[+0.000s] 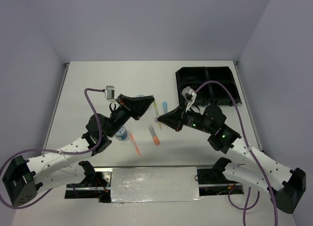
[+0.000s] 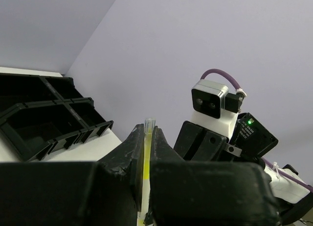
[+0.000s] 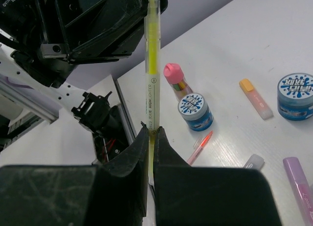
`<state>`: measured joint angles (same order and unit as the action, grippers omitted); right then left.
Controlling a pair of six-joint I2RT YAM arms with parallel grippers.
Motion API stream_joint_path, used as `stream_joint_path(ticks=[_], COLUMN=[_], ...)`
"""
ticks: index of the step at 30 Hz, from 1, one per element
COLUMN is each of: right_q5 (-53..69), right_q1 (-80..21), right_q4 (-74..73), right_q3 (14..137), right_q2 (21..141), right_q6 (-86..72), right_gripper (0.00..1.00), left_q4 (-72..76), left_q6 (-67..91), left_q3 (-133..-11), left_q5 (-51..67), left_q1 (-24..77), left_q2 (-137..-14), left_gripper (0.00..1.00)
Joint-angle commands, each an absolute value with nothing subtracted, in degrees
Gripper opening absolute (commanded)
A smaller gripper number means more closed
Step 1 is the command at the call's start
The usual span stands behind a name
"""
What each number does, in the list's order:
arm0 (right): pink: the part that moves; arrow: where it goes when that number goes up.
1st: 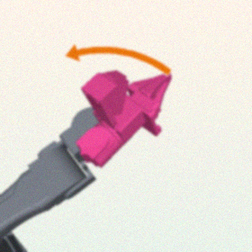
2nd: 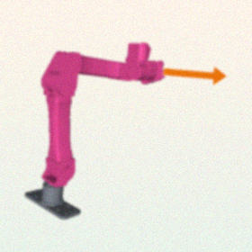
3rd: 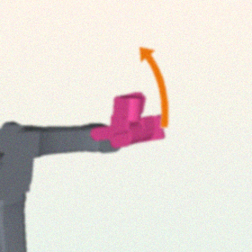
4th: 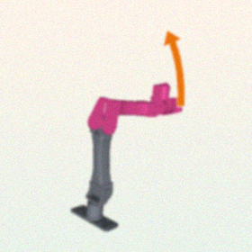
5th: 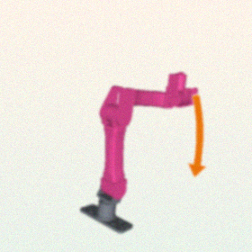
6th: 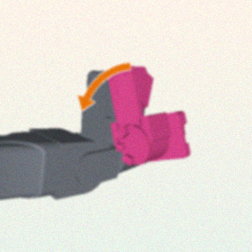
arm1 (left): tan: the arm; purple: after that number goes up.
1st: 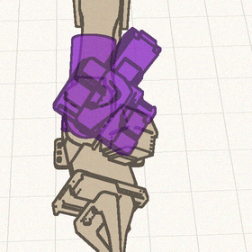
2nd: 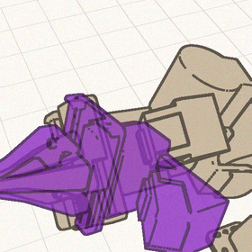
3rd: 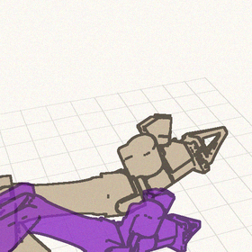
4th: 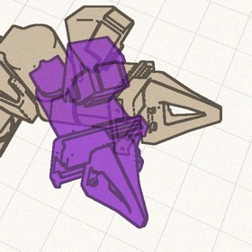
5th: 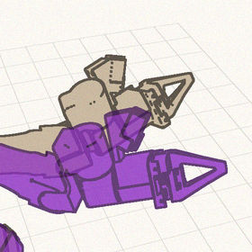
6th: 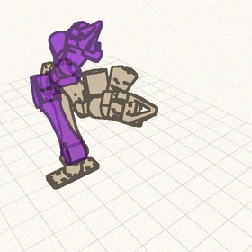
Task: Sort the stationery into containers
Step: Close the pen cap on the pen, then place the pen in the storage box.
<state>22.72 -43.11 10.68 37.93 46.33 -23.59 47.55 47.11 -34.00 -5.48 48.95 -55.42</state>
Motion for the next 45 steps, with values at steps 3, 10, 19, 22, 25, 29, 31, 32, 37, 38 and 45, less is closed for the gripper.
stream_joint_path(ticks=[3, 10, 19, 22, 25, 29, 31, 32, 37, 38, 45], right_q5=[23.3, 26.2, 28.2, 30.0, 28.3, 24.6, 22.5, 21.5, 13.1, 11.4, 1.6], right_q1=[-39.8, -38.4, -37.8, -38.0, -38.0, -37.5, -35.8, -34.7, -26.3, -23.9, -13.7], right_q4=[28.4, 29.6, 25.6, 26.4, 27.7, 28.7, 26.3, 25.2, 11.4, 9.3, -6.8], right_q3=[46.5, 51.1, 55.5, 51.1, 43.8, 40.5, 41.0, 41.6, 50.2, 51.9, 67.7], right_q2=[45.6, 48.9, 50.3, 51.2, 52.4, 56.6, 58.3, 60.0, 65.0, 66.9, 78.0], right_q6=[-25.9, -26.5, -23.3, -22.9, -23.1, -23.1, -22.3, -22.2, -17.9, -16.7, -10.7], right_gripper=[0.0, 0.0, 0.0, 0.0, 0.0, 0.0, 0.0, 0.0, 0.0, 0.0, 0.0], left_q4=[40.3, 41.4, 39.1, 29.8, 18.2, 2.1, -3.5, -6.0, -25.7, -28.4, -45.7], left_q6=[46.5, 45.5, 44.7, 42.2, 38.7, 34.4, 33.8, 34.2, 36.4, 37.1, 38.0], left_q3=[-32.6, -31.5, -32.1, -37.1, -45.2, -62.3, -67.5, -69.4, -76.7, -76.2, -66.3], left_q5=[2.5, 1.2, 0.3, -6.6, -17.0, -27.4, -30.7, -33.7, -43.3, -45.5, -49.9], left_q1=[51.3, 53.3, 53.8, 53.8, 53.8, 53.8, 53.7, 53.8, 53.8, 53.7, 53.8], left_q2=[-59.0, -59.7, -59.2, -56.0, -51.0, -49.0, -48.8, -48.6, -48.1, -48.0, -43.8], left_gripper=[0.0, 0.0, 0.0, 0.23, 0.86, 0.99, 0.99, 0.99, 0.99, 0.99, 0.99])
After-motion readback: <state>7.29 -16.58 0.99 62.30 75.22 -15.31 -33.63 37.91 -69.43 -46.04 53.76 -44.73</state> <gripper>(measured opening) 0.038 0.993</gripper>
